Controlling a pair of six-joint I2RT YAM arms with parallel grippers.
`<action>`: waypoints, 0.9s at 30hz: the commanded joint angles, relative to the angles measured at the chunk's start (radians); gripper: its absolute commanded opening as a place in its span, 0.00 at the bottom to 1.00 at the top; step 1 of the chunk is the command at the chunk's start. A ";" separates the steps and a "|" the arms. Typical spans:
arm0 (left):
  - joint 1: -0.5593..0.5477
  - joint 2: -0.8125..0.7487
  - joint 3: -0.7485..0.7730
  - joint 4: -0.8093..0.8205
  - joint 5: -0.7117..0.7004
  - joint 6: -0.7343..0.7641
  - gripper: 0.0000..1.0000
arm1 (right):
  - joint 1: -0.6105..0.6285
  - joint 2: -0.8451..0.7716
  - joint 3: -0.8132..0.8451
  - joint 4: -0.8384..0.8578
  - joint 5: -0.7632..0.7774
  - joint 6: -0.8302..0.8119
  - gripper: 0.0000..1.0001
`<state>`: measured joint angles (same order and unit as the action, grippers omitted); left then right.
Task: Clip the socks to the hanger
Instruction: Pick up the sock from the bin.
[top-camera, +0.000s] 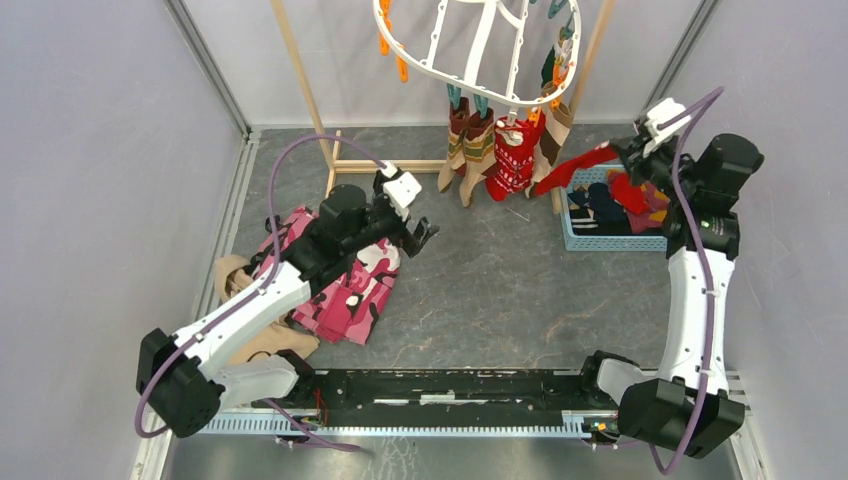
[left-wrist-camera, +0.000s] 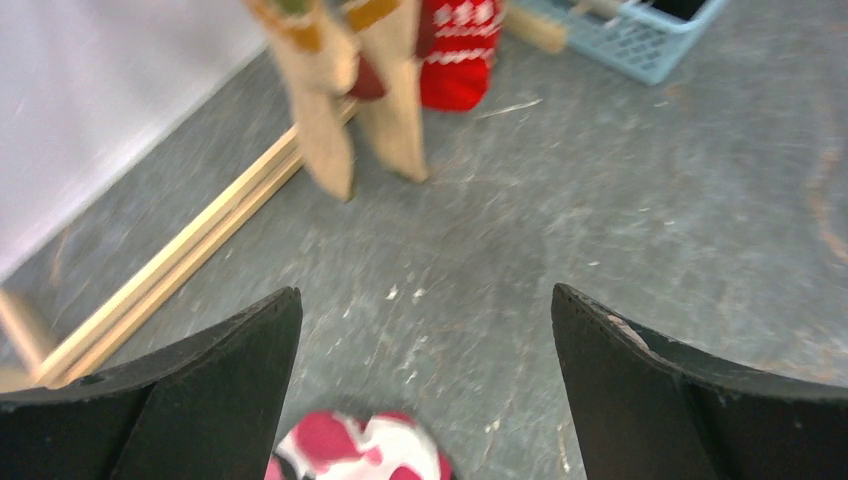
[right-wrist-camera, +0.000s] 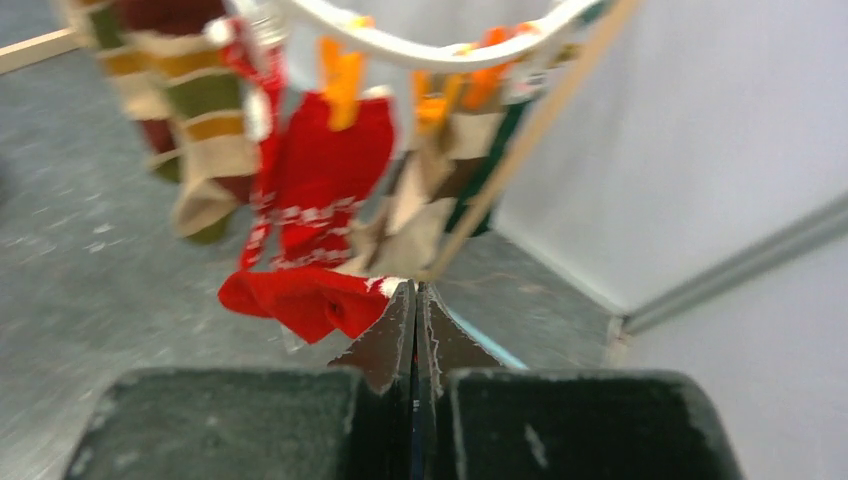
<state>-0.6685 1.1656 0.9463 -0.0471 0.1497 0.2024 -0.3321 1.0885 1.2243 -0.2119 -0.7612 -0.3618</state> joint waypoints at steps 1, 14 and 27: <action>0.001 -0.104 -0.084 0.208 0.291 0.070 1.00 | 0.066 0.002 -0.072 -0.163 -0.228 -0.125 0.00; -0.182 0.015 -0.079 0.383 0.224 0.007 0.99 | 0.371 0.015 -0.268 -0.150 -0.296 -0.190 0.00; -0.357 0.194 -0.256 0.855 -0.110 -0.065 0.96 | 0.528 0.011 -0.307 -0.124 -0.317 -0.202 0.00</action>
<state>-0.9993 1.3151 0.7013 0.5926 0.1669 0.1734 0.1635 1.1061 0.9184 -0.3668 -1.0546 -0.5392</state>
